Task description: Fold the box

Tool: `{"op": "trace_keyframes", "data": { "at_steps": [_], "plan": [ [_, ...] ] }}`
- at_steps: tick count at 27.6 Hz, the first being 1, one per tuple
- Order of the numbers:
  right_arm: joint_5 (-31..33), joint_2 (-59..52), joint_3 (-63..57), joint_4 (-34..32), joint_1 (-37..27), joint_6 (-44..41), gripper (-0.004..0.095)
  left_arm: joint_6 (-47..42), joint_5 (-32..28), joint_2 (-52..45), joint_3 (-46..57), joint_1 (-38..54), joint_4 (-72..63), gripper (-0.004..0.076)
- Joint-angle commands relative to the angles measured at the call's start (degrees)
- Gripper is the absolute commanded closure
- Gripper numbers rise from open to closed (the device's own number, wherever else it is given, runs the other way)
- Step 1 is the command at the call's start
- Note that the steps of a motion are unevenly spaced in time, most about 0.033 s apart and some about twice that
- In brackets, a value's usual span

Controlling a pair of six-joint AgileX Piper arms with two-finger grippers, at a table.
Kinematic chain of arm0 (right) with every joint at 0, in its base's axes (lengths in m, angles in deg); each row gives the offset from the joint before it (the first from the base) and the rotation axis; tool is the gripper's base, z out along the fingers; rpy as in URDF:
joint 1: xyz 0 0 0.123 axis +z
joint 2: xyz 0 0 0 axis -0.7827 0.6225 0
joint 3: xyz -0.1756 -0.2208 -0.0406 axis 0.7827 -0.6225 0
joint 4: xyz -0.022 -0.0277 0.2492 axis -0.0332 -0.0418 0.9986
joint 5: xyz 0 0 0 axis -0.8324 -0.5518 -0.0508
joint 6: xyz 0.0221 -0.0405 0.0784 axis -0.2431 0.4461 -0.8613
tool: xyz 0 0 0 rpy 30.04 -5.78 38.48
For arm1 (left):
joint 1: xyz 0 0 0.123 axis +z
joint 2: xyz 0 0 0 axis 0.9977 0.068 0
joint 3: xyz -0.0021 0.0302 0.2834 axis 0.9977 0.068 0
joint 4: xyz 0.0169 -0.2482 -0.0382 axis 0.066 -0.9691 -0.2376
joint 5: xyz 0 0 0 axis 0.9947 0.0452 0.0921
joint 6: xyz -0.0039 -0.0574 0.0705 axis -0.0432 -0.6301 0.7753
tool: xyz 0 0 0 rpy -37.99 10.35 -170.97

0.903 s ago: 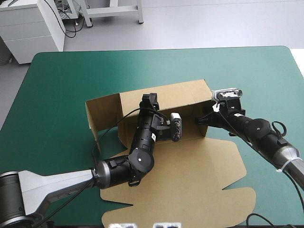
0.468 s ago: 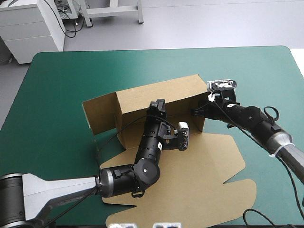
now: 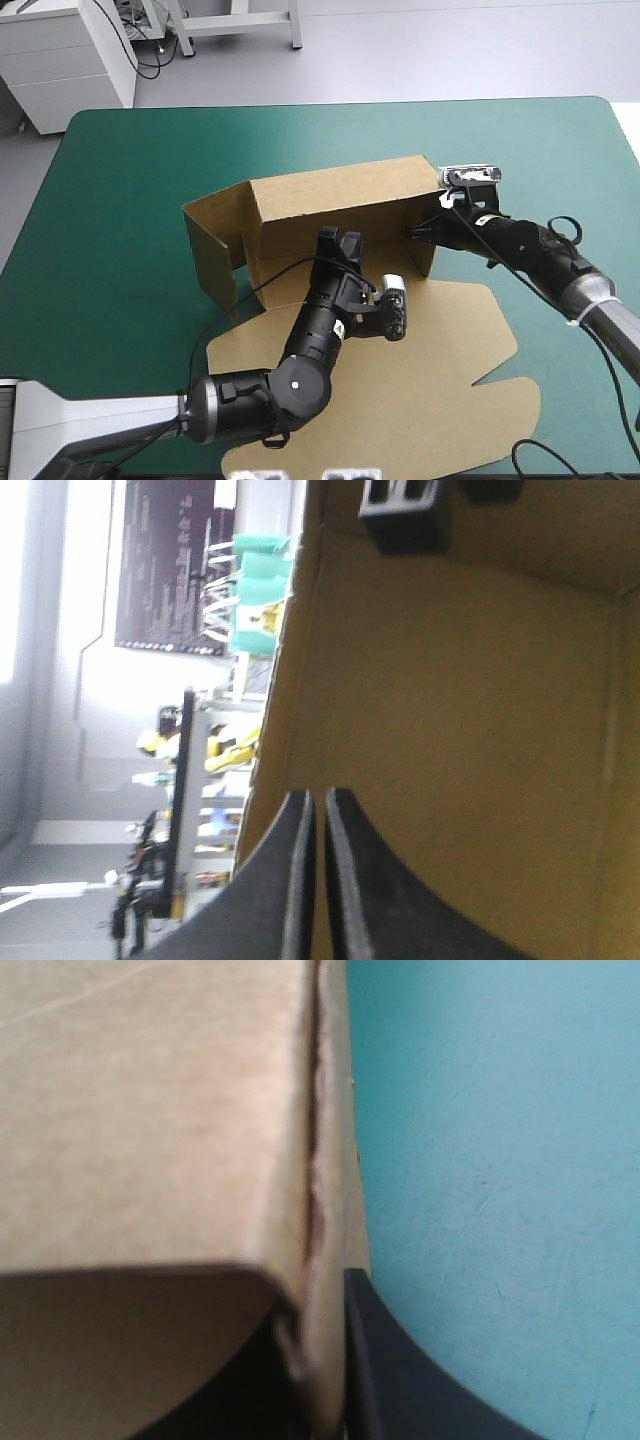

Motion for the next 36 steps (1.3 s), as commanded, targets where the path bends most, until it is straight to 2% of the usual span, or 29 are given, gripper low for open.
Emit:
{"op": "trace_keyframes", "data": {
  "at_steps": [1,6,8,11,13,17,24,26,30,33,36],
  "plan": [
    [3.35,-0.16,1.49,-2.39,-0.02,-3.6,0.0926,-1.18,-1.72,-5.24,-1.4,-1.38,-4.26,0.0712],
    [4.78,-0.16,2.98,-2.35,-0.02,-4.0,0.0926,-1.33,-1.51,-7.99,-1.4,-1.38,-6.0,0.0712],
    [5.4,-0.16,3.38,-2.77,-0.02,-4.32,0.0925,-3.94,-2.54,-9.47,-1.4,-1.38,-6.95,0.0712],
    [6.82,-0.16,3.73,-5.67,-0.02,-6.46,0.0926,-3.53,-7.22,-13.2,-1.64,-0.22,-15.83,0.0711],
    [7.49,-0.16,3.73,-7.97,-0.02,-8.16,0.0926,0.18,-11.66,-16.57,-1.64,2.77,-24.97,0.0711],
    [8.89,-0.16,3.73,-10.43,-0.02,-10.43,0.0926,16.53,-16.38,-22.45,-1.64,13.68,-46.45,0.0711],
    [10.44,-0.16,3.73,-12.44,-0.02,-11.89,0.0926,50.06,-17.05,-29.99,-1.64,37.14,-90.52,0.071],
    [10.68,-0.16,3.73,-12.44,-0.02,-11.89,0.0926,57.19,-15.32,-31.6,-1.64,43.53,-101.41,0.071],
    [11.38,-0.16,3.73,-12.44,-0.02,-11.9,0.0926,63.1,-9.7,-33.56,-1.64,55.11,-115.49,0.071],
    [11.73,-0.16,3.73,-12.44,-0.02,-11.9,0.0926,72.87,-1.38,-35.69,-1.64,70.0,-129.94,0.071],
    [12.2,-0.16,3.73,-12.59,-0.02,-11.9,0.0926,78.34,6.1,-36.79,-1.64,81.12,-135.82,0.071]
  ]
}}
